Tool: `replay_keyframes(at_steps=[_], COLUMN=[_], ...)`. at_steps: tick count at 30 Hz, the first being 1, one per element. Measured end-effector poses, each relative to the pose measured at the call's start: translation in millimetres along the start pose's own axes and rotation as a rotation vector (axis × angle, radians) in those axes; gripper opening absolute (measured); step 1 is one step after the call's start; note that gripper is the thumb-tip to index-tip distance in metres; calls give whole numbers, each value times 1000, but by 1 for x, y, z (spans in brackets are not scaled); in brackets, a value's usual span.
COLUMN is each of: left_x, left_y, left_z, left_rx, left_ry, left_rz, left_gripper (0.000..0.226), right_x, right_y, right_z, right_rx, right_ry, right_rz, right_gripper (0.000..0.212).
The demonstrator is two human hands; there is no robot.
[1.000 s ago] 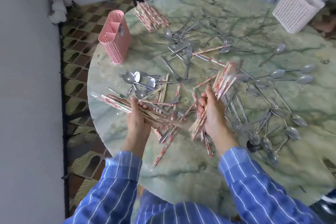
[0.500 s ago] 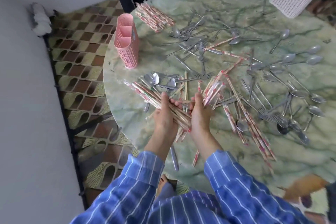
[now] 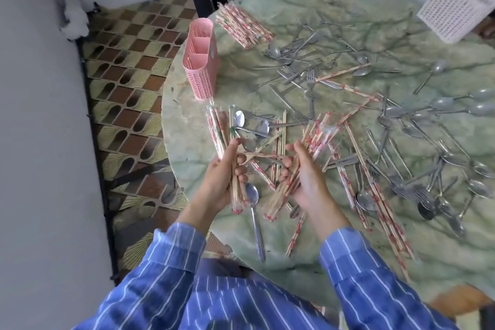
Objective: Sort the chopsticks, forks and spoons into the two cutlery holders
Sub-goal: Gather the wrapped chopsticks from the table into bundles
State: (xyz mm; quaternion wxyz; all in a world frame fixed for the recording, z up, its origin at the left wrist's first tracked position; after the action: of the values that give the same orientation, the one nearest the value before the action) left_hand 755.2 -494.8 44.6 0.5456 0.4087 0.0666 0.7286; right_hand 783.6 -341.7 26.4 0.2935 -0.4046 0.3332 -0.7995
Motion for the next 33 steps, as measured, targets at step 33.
replay_keyframes(at_steps=[33], left_x=[-108], left_y=[326], left_z=[-129], left_rx=[-311], left_ry=[-473], left_rz=[-611], left_gripper=[44], right_x=[315], right_y=[39], right_z=[-152], right_rx=[-235], right_ry=[213], right_rz=[-248], right_gripper=[14])
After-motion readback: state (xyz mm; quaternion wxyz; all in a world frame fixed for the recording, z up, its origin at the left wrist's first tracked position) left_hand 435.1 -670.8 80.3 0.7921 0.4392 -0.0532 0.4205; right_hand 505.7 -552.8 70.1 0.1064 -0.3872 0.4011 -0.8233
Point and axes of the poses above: each hand's wrist, its own z-axis away from the middle knuckle, its own x-axis out of the palm, y = z × x, the point moved 9 cm from there along -z, towards the middle knuckle, and after that the axes turned 13 degrees about -x, right-handed, at the moved point
